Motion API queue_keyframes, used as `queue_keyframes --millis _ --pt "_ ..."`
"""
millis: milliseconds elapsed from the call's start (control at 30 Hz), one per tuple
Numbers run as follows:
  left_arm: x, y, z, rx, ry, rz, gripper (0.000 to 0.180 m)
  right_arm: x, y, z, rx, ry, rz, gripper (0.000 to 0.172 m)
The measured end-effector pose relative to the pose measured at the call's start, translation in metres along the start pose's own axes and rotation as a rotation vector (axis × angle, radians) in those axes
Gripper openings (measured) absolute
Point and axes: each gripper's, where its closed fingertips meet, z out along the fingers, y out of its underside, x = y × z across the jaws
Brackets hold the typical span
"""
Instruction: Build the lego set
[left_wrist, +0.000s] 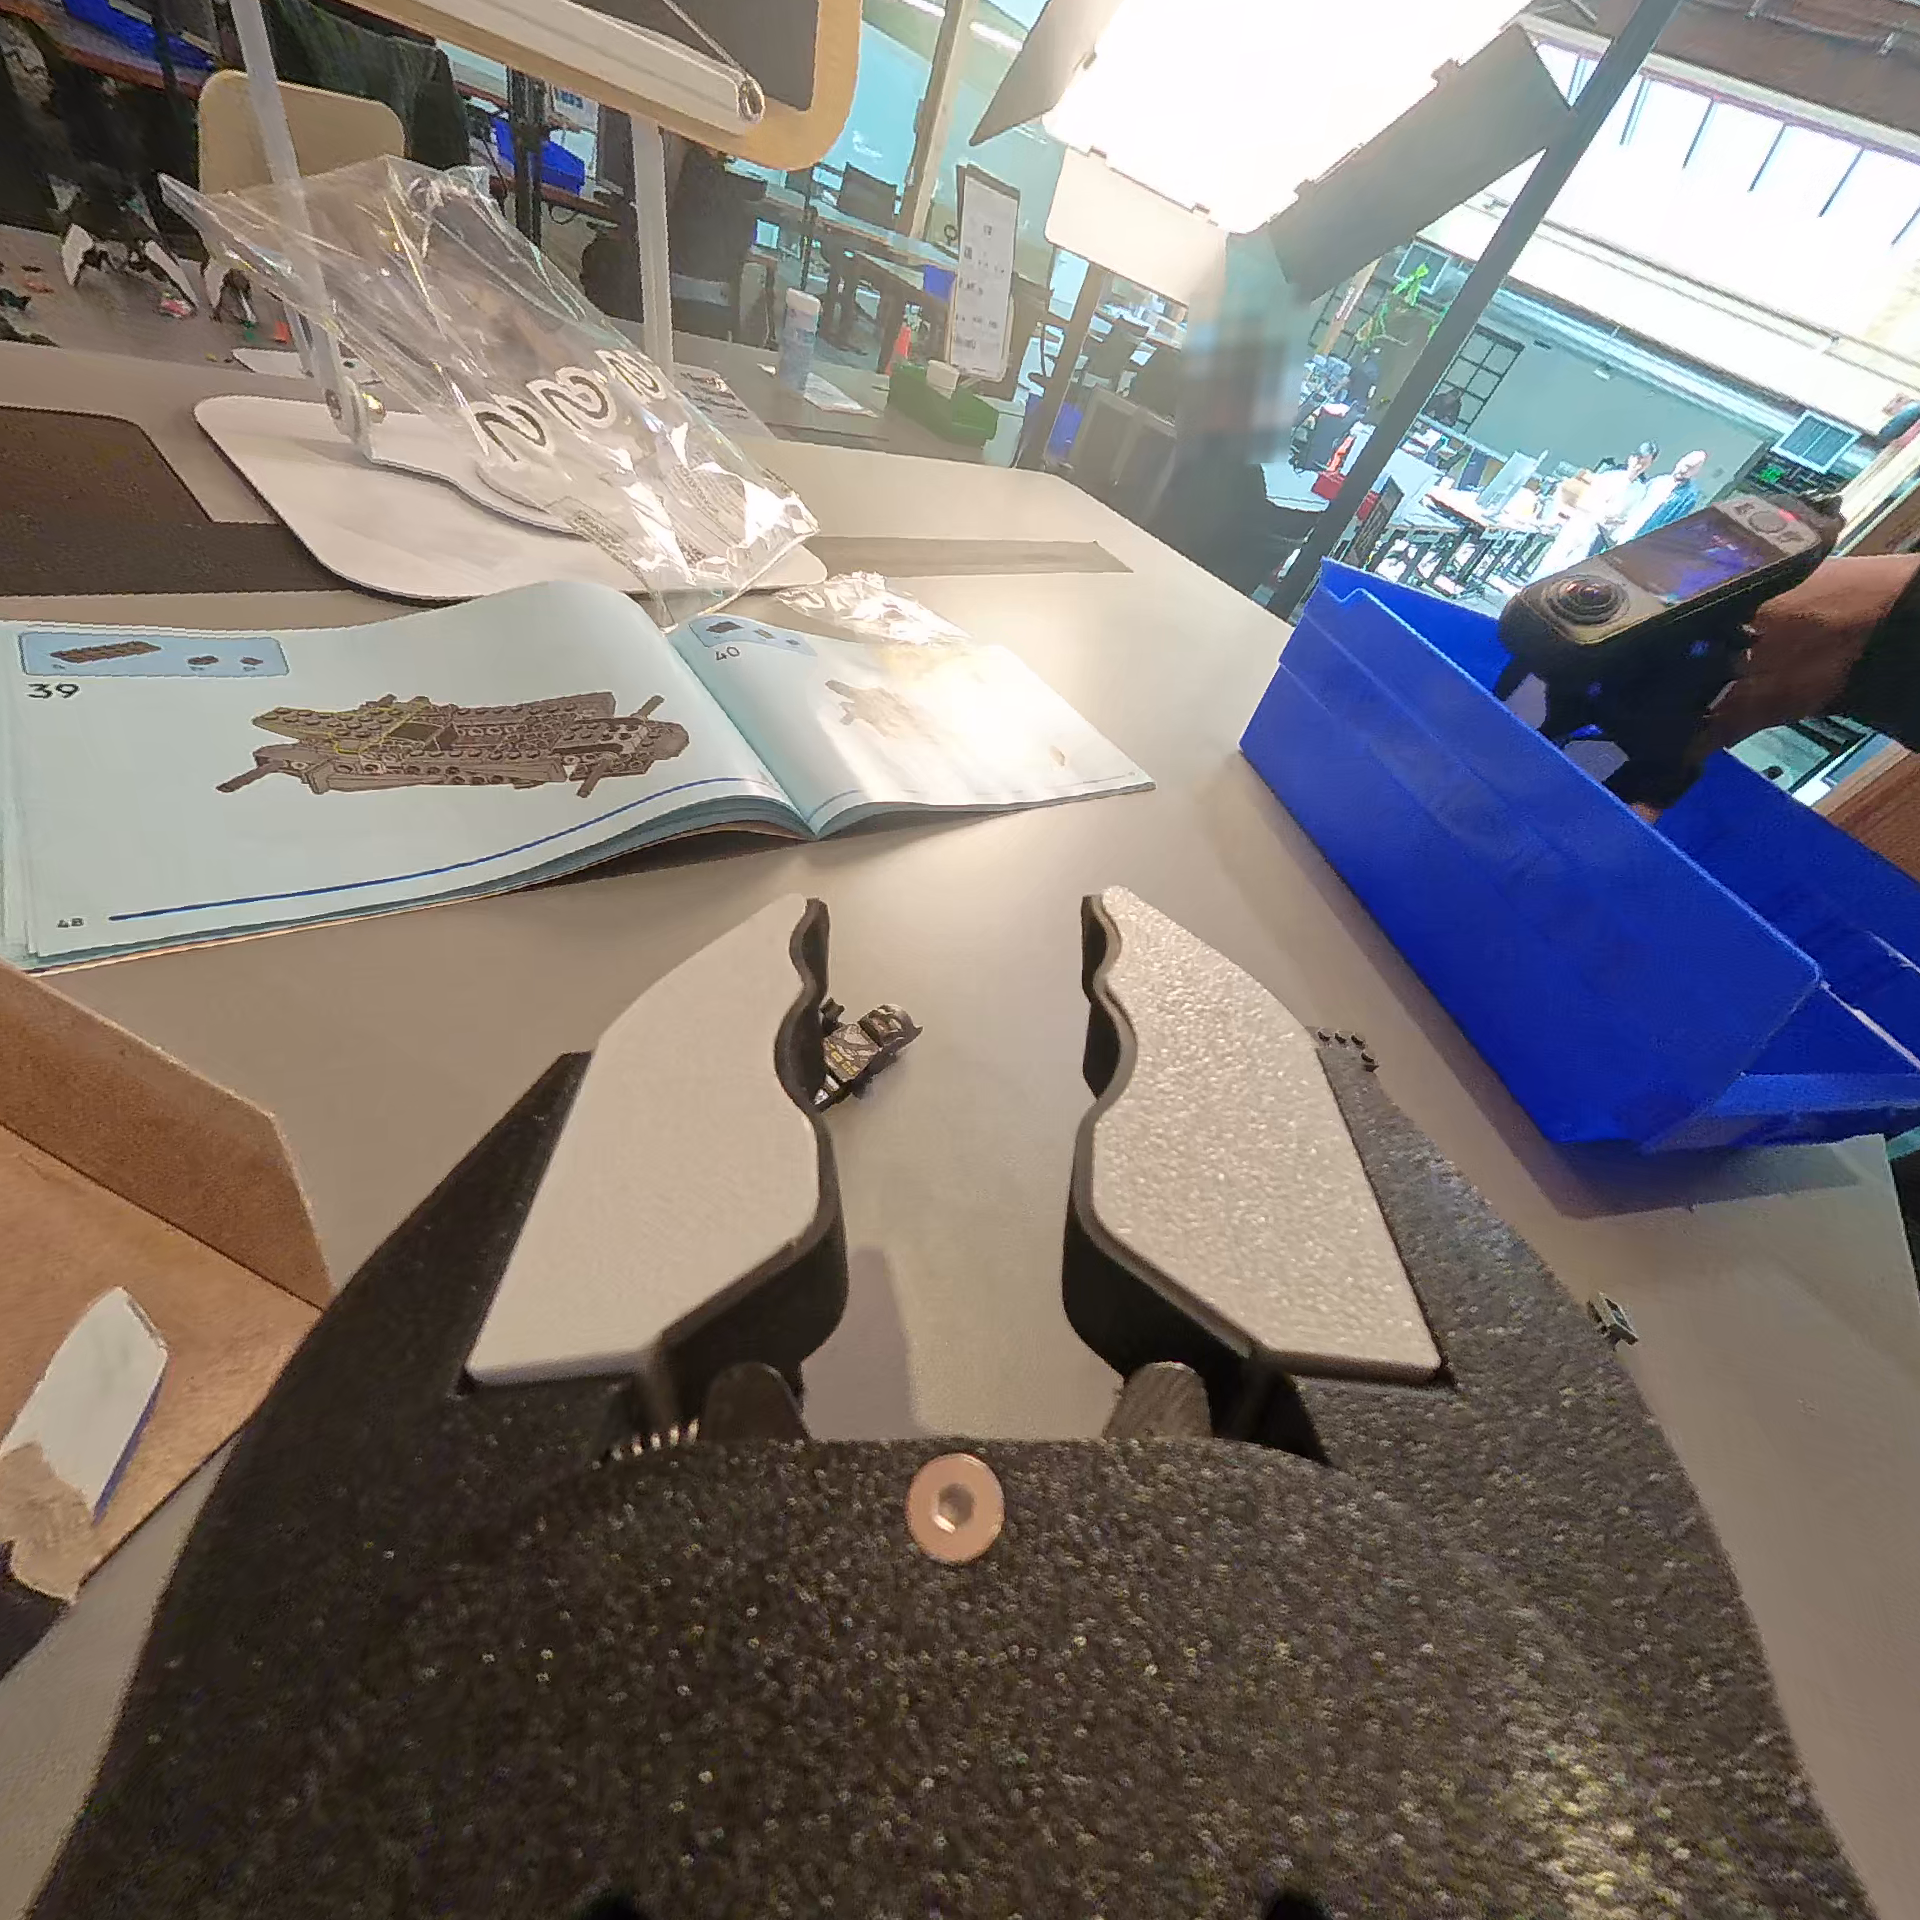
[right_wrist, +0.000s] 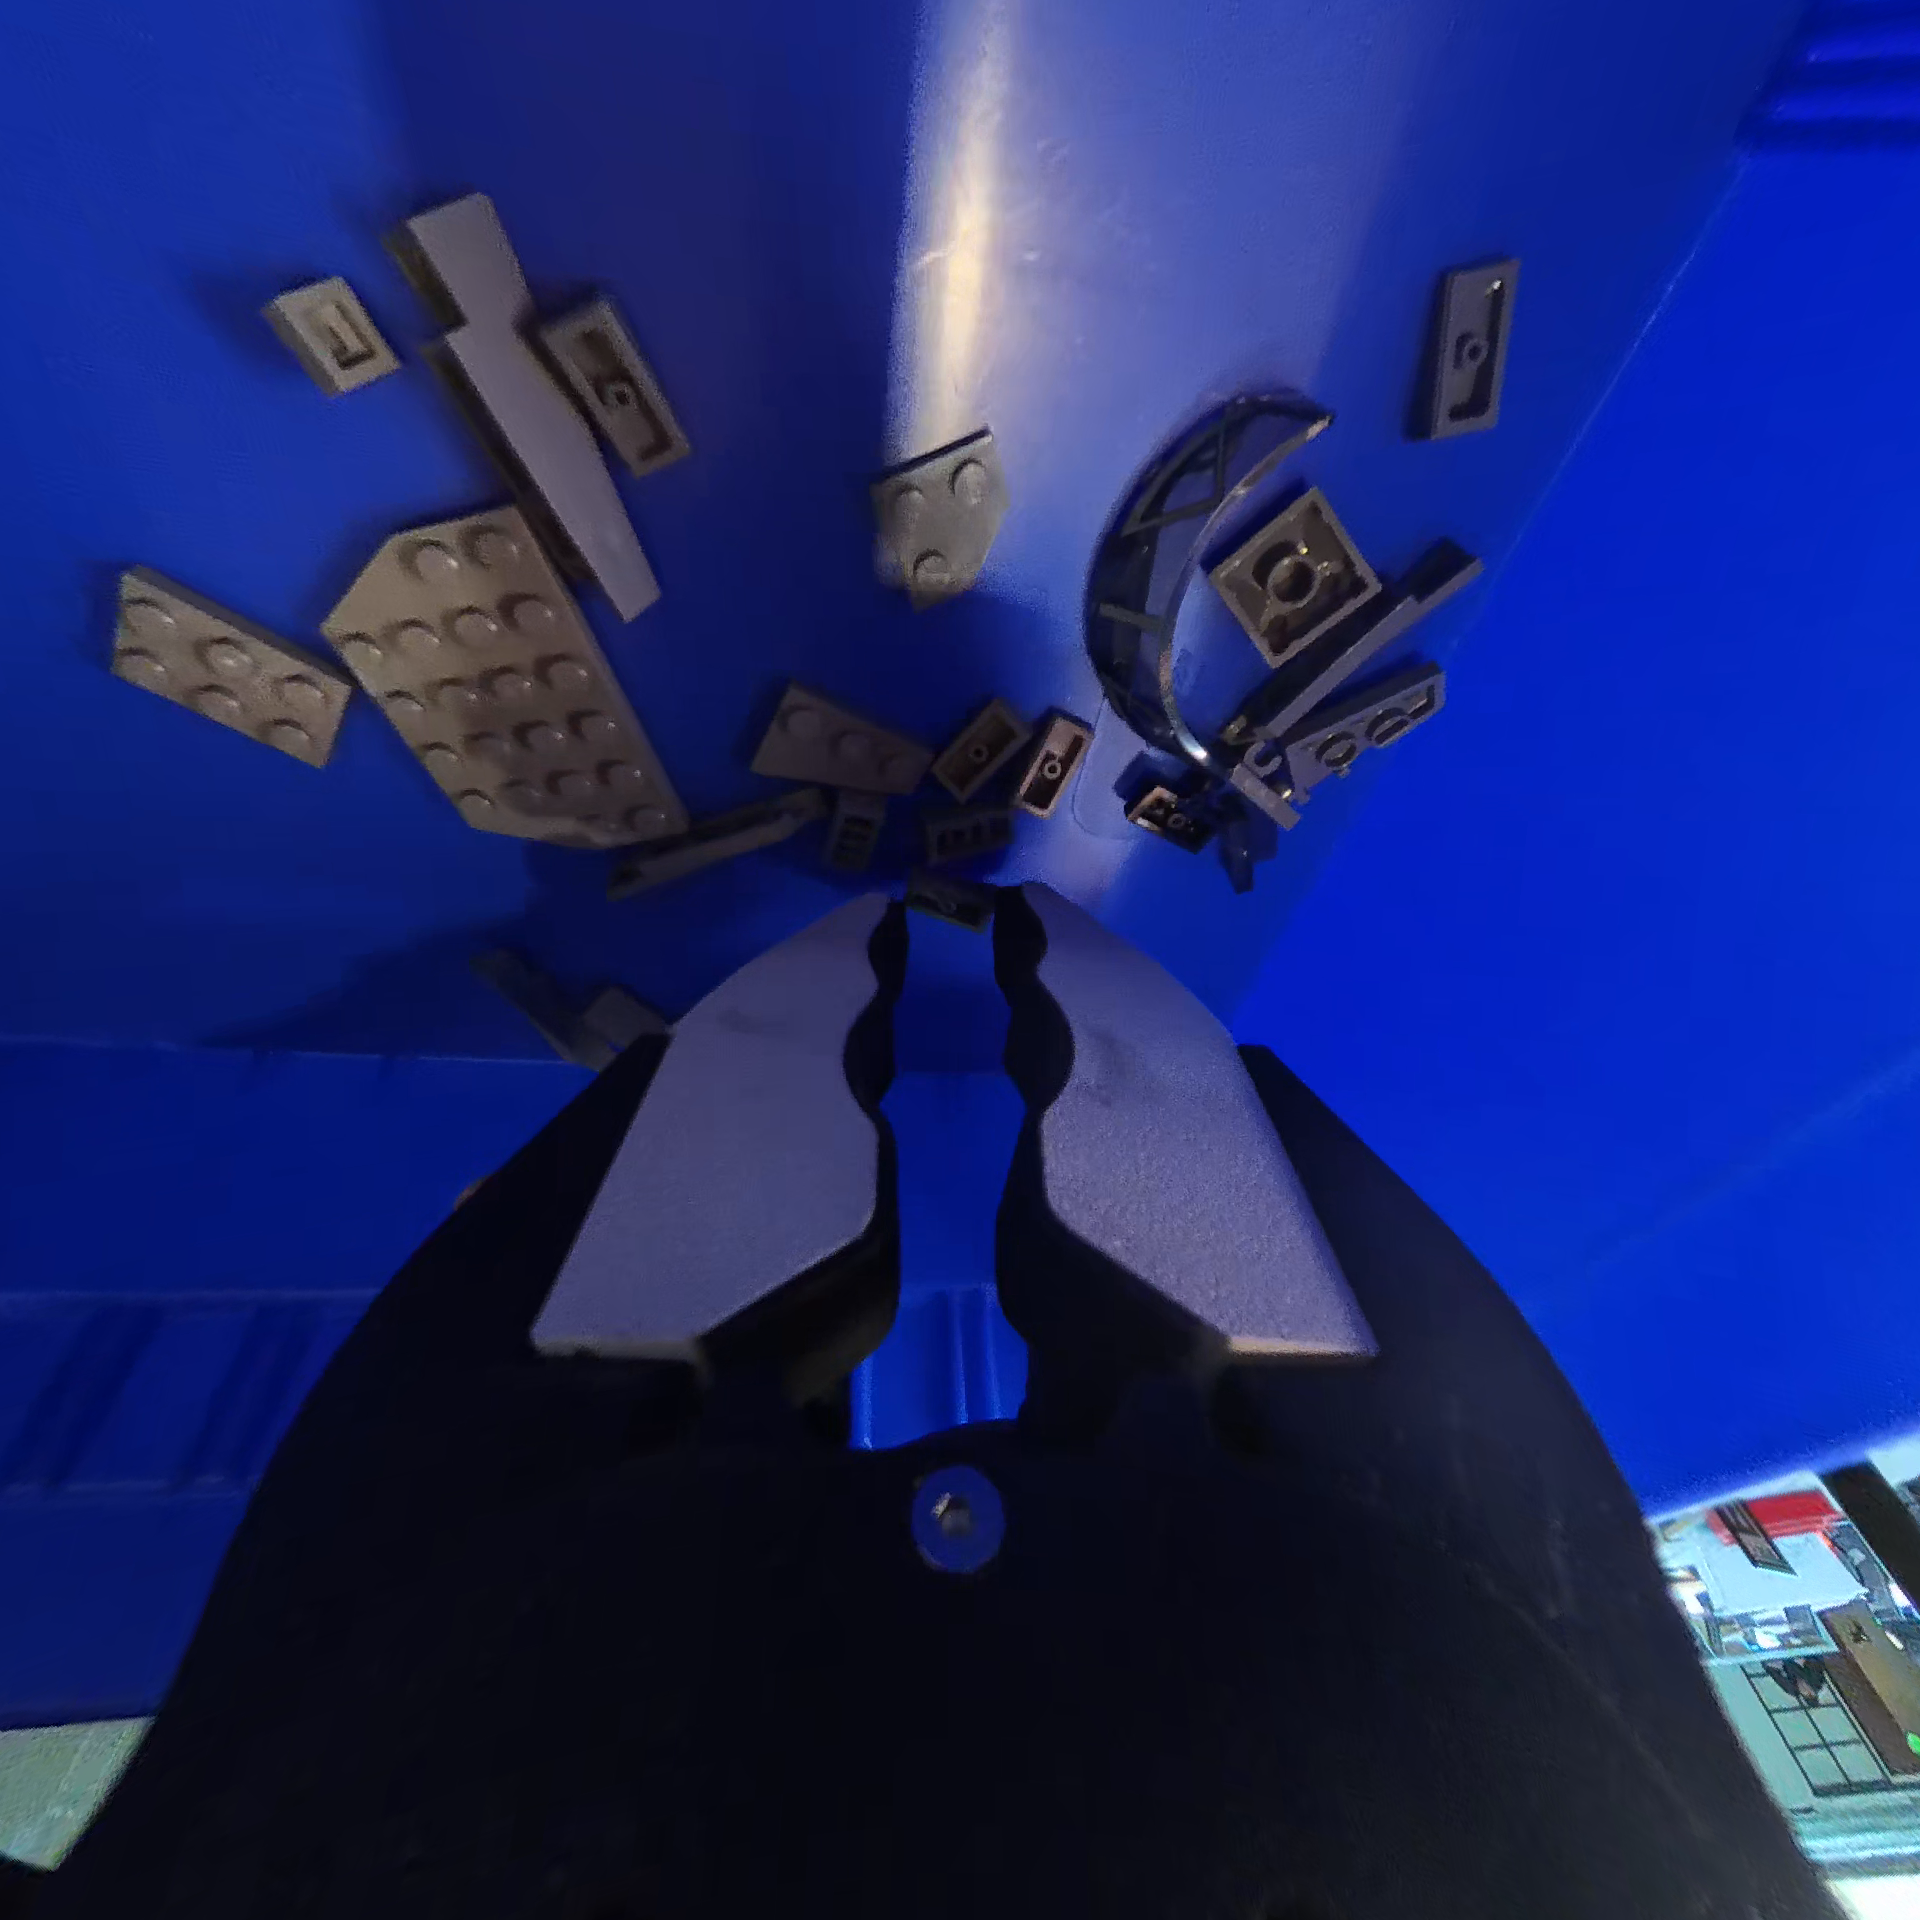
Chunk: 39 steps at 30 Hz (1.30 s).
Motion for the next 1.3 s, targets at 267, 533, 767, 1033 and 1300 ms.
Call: queue_keyframes --millis 267,533,767,1033,1300 --pt "-0.001 -0.001 -0.001 0.007 0.003 -0.013 0.048 -0.034 -0.031 -0.062 0.362 0.012 0.044 0.016" --pt "0.000 0.000 0.001 -0.004 0.001 -0.004 0.048 -0.129 -0.093 -0.161 0.930 0.007 0.042 0.016" --pt "0.001 0.001 0.000 -0.004 0.004 0.001 0.048 -0.114 -0.075 -0.127 0.752 0.156 0.148 0.016" --pt "-0.001 -0.002 -0.002 0.019 0.007 -0.020 0.048 -0.050 -0.032 -0.060 0.364 0.199 0.279 0.016" --pt "-0.002 -0.005 -0.007 0.049 0.017 -0.047 0.049 -0.035 -0.032 -0.036 0.281 0.151 0.287 0.016"
